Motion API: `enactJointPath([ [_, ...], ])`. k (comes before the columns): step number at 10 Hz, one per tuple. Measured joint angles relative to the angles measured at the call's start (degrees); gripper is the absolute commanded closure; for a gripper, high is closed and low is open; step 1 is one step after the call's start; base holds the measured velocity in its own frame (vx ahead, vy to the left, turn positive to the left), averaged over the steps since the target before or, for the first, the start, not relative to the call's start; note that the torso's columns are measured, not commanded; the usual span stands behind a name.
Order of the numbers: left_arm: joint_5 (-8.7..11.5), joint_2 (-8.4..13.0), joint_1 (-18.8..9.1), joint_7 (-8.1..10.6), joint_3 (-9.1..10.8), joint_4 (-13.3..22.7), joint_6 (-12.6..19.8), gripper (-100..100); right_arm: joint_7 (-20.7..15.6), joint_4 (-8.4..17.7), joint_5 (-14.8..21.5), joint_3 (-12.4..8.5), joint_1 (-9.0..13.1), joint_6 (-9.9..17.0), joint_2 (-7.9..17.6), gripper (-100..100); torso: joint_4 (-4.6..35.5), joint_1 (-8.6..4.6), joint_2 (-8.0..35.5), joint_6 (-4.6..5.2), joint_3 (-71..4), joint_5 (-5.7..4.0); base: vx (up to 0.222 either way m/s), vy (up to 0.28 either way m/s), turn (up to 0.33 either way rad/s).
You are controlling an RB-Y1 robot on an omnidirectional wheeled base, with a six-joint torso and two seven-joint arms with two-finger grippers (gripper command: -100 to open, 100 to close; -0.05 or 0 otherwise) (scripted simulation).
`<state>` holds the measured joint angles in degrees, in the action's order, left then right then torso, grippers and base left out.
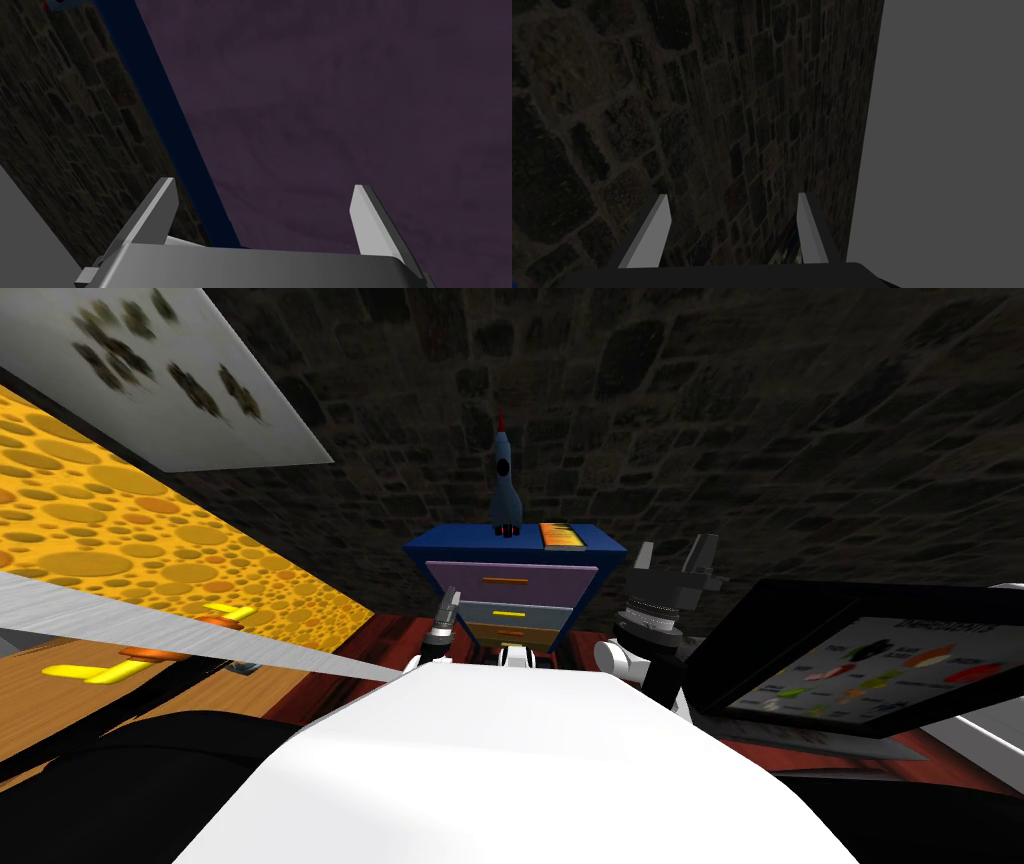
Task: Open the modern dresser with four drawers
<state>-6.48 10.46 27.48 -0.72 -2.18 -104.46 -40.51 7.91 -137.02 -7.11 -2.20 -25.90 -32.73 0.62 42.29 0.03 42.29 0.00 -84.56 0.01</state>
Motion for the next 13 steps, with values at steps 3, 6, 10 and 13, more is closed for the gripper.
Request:
enactJointPath([
  [3, -0.26, -0.13, -0.66, -0.65, -0.43, 3.67, -0.63, -100, 0.0, 0.0, 0.0, 0.0, 0.0, 0.0, 0.0, 0, 0.0, 0.0, 0.0, 0.0, 0.0, 0.0, 0.006, -0.019, -0.009],
  [6, -0.33, -0.22, -1.73, -1.21, -0.52, 8.72, -2.34, -100, 0.0, 0.0, 0.0, 0.0, 0.0, 0.0, 0.0, 0, 0.0, -0.05, -0.01, 0.0, -0.01, -0.01, 0.006, -0.022, -0.012],
  [10, -0.44, -0.43, -2.75, -1.86, -0.72, 15.12, -4.2, -100, 0.0, 0.0, 0.0, 0.0, 0.0, 0.0, 0.0, 0, 0.0, -0.02, -0.01, 0.0, 0.0, -0.01, 0.008, -0.025, -0.013],
  [13, -0.58, -0.93, -3.35, -2.42, -0.96, 19.87, -5.51, -100, 0.0, 0.0, 0.0, 0.0, 0.0, 0.0, 0.0, 0, 0.0, -0.04, 0.0, 0.0, 0.0, -0.01, 0.007, -0.03, -0.015],
])
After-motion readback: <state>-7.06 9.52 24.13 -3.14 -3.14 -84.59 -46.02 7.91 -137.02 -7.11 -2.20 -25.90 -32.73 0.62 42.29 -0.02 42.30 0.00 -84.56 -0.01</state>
